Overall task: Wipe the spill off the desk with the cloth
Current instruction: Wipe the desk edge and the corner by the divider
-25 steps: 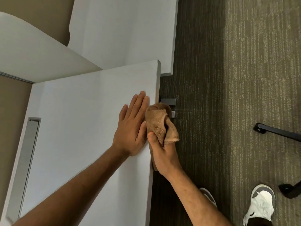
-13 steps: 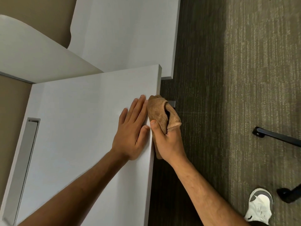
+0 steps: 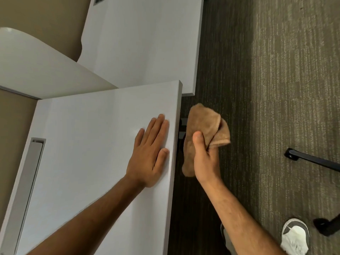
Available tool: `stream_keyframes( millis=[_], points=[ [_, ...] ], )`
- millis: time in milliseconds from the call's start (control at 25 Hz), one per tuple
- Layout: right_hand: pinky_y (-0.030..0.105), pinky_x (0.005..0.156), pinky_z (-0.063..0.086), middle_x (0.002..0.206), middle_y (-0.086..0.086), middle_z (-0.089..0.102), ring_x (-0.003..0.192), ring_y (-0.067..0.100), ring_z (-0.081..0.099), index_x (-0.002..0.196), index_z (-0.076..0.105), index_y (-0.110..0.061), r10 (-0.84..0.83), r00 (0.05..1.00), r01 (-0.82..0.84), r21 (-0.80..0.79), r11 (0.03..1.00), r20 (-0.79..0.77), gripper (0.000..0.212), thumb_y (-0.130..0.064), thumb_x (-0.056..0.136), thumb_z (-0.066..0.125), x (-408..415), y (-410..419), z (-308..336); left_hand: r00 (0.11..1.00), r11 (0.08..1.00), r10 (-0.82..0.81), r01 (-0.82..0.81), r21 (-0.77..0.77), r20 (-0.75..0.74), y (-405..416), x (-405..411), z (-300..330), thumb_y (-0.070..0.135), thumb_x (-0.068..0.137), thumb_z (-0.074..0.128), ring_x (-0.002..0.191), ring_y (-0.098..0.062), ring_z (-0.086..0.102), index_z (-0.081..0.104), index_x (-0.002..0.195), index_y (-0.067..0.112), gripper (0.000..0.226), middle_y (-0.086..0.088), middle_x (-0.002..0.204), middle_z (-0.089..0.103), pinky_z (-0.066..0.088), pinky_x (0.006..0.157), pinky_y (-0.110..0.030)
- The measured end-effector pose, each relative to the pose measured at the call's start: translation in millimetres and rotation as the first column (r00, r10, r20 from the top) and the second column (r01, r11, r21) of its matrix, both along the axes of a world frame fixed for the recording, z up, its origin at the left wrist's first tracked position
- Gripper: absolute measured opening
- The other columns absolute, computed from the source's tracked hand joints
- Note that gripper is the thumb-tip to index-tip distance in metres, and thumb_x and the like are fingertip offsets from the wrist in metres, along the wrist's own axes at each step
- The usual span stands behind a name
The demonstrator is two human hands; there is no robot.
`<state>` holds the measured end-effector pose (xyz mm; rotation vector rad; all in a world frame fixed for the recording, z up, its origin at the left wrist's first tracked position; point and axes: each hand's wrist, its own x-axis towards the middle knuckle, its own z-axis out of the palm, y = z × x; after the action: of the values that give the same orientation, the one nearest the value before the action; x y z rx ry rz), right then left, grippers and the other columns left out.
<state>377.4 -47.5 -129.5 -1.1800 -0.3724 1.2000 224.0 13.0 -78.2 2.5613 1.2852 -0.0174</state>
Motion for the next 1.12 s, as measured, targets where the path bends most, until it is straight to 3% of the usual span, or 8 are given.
stream_keyframes(
  millis=[160,240,520,640,720,840,960,1120],
  points=[
    [0.003,0.088,0.044,0.131,-0.024,0.054,0.118,-0.014,0.054,0.152,0.033,-0.028,0.123,0.992,-0.124,0.045,0.991,0.035,0.064,-0.037,0.094,0.057,-5.8,24.4,12.5,1.0,1.0,0.011,-0.011,-0.018,0.006,1.4,-0.3,-0.9,0.045,0.106,0.019,0.164,-0.018,0.001,0.015,0.167,0.016,0.068,-0.001,0.177,0.004,0.004,0.131,-0.05],
    [0.002,0.09,0.043,0.133,-0.023,0.052,0.12,-0.015,0.053,0.15,0.037,-0.029,0.16,0.986,-0.163,0.055,0.985,0.055,0.061,-0.037,0.093,0.058,-7.3,21.8,13.2,1.0,1.0,0.009,-0.009,-0.011,0.002,1.4,-0.5,-1.7,0.05,0.106,0.015,0.164,-0.018,0.001,0.014,0.167,0.016,0.07,-0.001,0.177,0.004,0.005,0.131,-0.052],
    [0.004,0.094,0.043,0.128,-0.044,0.05,0.124,-0.014,0.05,0.132,0.036,-0.068,0.167,0.98,-0.176,0.08,0.981,0.111,0.053,-0.046,0.09,0.061,-16.6,-25.8,13.4,1.0,1.0,0.014,-0.014,-0.013,0.012,0.2,2.6,0.1,0.053,0.107,0.012,0.164,-0.022,0.002,0.018,0.166,0.011,0.073,-0.005,0.177,0.005,0.009,0.129,-0.06],
    [0.008,0.092,0.047,0.132,-0.022,0.052,0.12,-0.01,0.052,0.122,0.036,-0.079,0.256,0.962,-0.258,0.01,0.966,0.099,0.048,-0.059,0.085,0.059,-28.8,-52.3,9.1,1.0,1.0,0.015,-0.015,-0.015,0.021,0.3,2.6,-0.4,0.059,0.106,0.004,0.164,-0.022,0.001,0.017,0.166,0.012,0.077,-0.005,0.177,0.005,0.006,0.13,-0.057],
    [0.009,0.091,0.048,0.132,-0.011,0.053,0.119,-0.007,0.054,0.122,0.038,-0.078,0.311,0.947,-0.311,-0.02,0.95,0.084,0.047,-0.062,0.084,0.059,-27.8,-62.9,8.6,1.0,1.0,0.015,-0.015,-0.016,0.013,-0.1,3.5,0.7,0.058,0.106,0.004,0.164,-0.022,0.0,0.015,0.166,0.012,0.077,-0.005,0.177,0.003,0.005,0.13,-0.056],
    [0.001,0.088,0.044,0.124,-0.037,0.057,0.119,-0.015,0.053,0.126,0.04,-0.073,0.344,0.939,-0.344,-0.03,0.939,-0.004,0.047,-0.055,0.089,0.063,-6.0,-59.6,6.9,1.0,0.999,0.015,-0.015,-0.031,0.002,-0.1,2.7,2.7,0.051,0.107,0.014,0.164,-0.023,0.001,0.014,0.167,0.012,0.071,-0.004,0.177,0.002,0.004,0.131,-0.054],
    [0.0,0.082,0.045,0.115,-0.053,0.053,0.112,-0.025,0.05,0.124,0.038,-0.076,0.254,0.964,-0.26,-0.086,0.962,-0.078,0.047,-0.052,0.088,0.056,21.3,-35.9,7.7,1.0,0.999,0.02,-0.02,-0.032,-0.008,0.9,0.6,2.7,0.041,0.105,0.022,0.164,-0.021,0.002,0.013,0.167,0.015,0.068,0.0,0.177,0.001,0.003,0.131,-0.05],
    [-0.002,0.084,0.042,0.124,-0.043,0.05,0.112,-0.026,0.049,0.149,0.03,-0.046,0.212,0.977,-0.212,-0.065,0.975,-0.006,0.067,-0.052,0.087,0.055,27.2,17.2,24.5,0.999,0.999,0.026,-0.027,-0.045,-0.019,2.5,0.6,5.3,0.043,0.105,0.022,0.164,-0.02,0.001,0.011,0.168,0.02,0.067,0.003,0.177,0.0,0.002,0.131,-0.045]
  ],
)
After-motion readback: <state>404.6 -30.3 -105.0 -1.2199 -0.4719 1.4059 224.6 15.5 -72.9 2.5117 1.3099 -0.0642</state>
